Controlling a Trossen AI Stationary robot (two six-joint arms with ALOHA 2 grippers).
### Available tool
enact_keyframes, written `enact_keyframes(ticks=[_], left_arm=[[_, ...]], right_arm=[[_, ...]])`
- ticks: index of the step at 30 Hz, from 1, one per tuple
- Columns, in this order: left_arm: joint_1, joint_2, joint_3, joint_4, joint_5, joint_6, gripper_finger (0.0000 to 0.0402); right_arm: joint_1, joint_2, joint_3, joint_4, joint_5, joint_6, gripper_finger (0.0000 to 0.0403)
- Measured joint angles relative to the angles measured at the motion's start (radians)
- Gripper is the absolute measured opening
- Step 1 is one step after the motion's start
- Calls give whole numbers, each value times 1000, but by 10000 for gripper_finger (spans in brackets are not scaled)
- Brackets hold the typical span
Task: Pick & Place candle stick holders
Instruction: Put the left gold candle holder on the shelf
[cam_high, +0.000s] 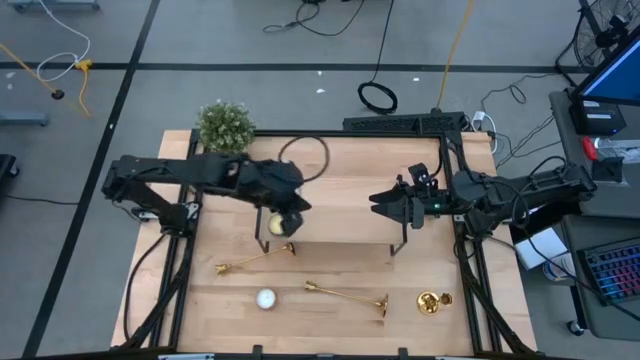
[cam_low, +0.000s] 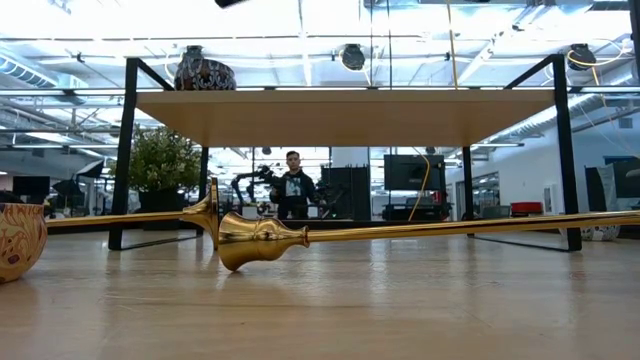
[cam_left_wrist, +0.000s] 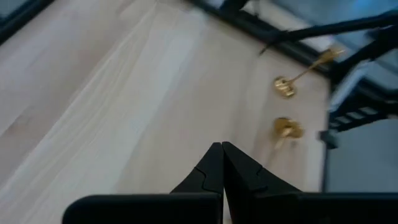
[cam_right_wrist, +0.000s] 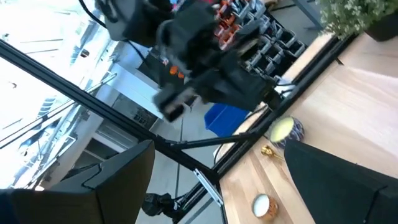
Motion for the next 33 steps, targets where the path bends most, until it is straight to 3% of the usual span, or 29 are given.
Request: enact_keyframes(ticks=[7, 11, 24, 33], left_arm=[[-102, -70, 2, 56, -11, -1, 2], [-204, -86, 0, 51, -69, 9, 4], [-455, -85, 0, 31, -159, -136, 3], [-590, -85, -1, -238, -190, -393, 3]], right_arm=[[1, 10, 0, 11, 6, 19, 357], [25, 34, 0, 40, 7, 34, 357], [98, 231, 0, 351, 5, 90, 357], [106, 307, 0, 504, 4, 98, 357]])
